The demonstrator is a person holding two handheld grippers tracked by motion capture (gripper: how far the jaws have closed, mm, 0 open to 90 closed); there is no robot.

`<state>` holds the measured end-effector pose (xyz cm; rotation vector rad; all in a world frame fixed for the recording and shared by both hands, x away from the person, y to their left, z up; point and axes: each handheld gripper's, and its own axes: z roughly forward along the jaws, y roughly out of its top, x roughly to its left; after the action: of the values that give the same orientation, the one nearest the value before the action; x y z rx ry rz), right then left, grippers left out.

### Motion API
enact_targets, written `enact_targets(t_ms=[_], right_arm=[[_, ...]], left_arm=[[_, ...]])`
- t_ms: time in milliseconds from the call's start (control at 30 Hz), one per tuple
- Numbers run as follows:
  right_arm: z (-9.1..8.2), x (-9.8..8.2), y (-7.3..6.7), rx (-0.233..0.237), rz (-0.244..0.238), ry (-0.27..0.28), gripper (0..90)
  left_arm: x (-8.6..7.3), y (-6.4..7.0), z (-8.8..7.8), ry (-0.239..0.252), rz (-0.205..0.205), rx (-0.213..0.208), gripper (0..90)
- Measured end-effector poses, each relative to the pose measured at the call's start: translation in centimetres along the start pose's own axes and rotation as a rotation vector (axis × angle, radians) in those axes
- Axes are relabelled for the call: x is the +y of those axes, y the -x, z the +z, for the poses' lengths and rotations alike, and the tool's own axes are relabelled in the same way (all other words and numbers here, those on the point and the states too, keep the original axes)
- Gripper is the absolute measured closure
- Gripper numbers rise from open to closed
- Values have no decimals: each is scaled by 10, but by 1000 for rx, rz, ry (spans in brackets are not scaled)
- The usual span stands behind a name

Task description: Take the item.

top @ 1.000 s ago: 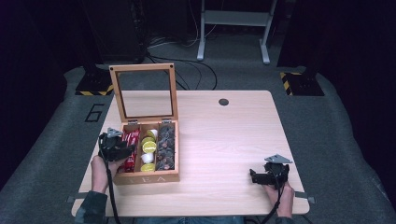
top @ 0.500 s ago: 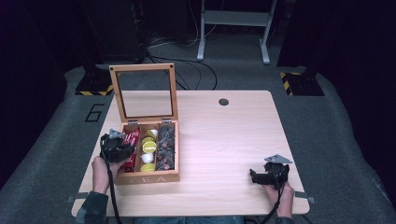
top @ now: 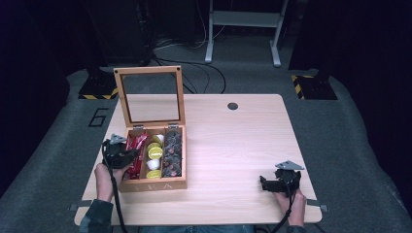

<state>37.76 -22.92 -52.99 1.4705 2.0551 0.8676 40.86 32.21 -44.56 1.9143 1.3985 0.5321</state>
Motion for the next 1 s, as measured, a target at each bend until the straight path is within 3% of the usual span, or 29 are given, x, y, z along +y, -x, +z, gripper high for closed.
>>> enact_targets(t_ms=[300,1000], right_arm=[[0,0,0,0,1,-3,2],[0,0,0,3,3,-3,2]], left_arm=[[10,5,-14,52,8,-6,849],[24,14,-22,82,29,-45,852]])
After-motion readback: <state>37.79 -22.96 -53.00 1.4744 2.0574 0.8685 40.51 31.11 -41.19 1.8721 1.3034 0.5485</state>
